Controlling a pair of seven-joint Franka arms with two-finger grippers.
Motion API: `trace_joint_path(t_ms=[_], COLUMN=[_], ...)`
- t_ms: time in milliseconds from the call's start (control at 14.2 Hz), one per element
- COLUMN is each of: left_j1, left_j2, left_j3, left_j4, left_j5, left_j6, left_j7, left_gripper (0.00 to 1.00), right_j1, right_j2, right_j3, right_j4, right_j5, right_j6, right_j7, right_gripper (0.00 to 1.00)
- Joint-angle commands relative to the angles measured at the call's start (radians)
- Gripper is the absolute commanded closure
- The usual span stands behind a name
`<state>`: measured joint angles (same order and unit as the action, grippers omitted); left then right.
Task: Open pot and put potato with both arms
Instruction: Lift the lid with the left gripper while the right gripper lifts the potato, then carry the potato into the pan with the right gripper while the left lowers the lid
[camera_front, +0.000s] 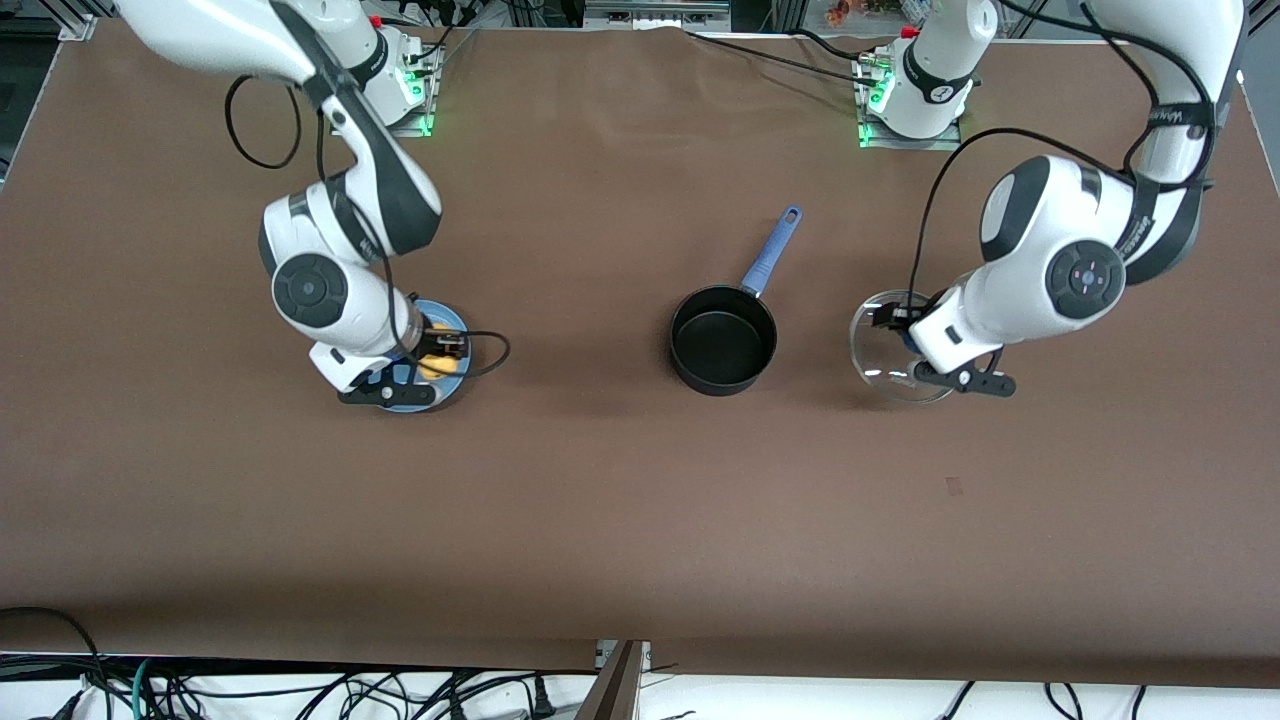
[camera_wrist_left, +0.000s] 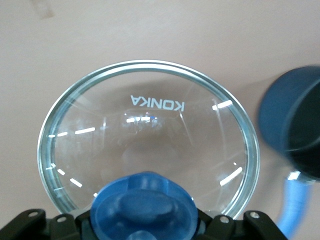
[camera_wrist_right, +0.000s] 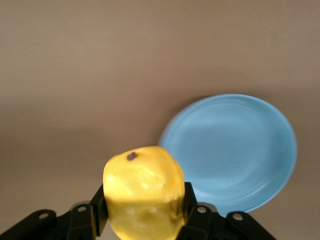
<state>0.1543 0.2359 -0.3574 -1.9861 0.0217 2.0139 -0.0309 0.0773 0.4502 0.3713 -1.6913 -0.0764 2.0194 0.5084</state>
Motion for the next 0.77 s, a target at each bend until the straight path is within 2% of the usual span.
trace_joint_path(t_ms=[0,70,211,352,493,634,704], left_j1=[0.138,0.184,0.232,0.275,0.274,0.274,0.274], left_j2=[-0.078,-0.013,0.116,0.208,0.252,0.258,0.266], left_j3=[-0.012,-0.011,0.003,0.003,0.011,0.012,0.014], left_j4=[-0.224,-0.218,-0.163,-0.088,-0.056,-0.051,-0.048], left_j5=[0.024,0.03,0.177,0.248,0.253,0.253,0.253], left_j6=[0.214,0.242,0.258,0.258,0.253,0.25,0.249], left_j7=[0.209,0.28,0.295,0.302,0.304,0.304,0.304], left_gripper=[1.0,1.0,1.0,1.0,1.0,1.0,0.84], right_j1=[0.108,0.149,0.229,0.306,0.366,0.407,0.423], right_j2=[0.074,0.106,0.195,0.286,0.346,0.395,0.419], right_j3=[0.014,0.014,0.014,0.014,0.011,0.009,0.009], right_j4=[0.157,0.223,0.367,0.467,0.475,0.478,0.478], right_j5=[0.065,0.075,0.075,0.075,0.072,0.069,0.067], right_j6=[-0.03,-0.028,-0.024,0.094,0.288,0.408,0.462], right_j7=[0.169,0.232,0.361,0.467,0.544,0.617,0.634], right_gripper=[0.84,0.84,0.86,0.87,0.87,0.87,0.87])
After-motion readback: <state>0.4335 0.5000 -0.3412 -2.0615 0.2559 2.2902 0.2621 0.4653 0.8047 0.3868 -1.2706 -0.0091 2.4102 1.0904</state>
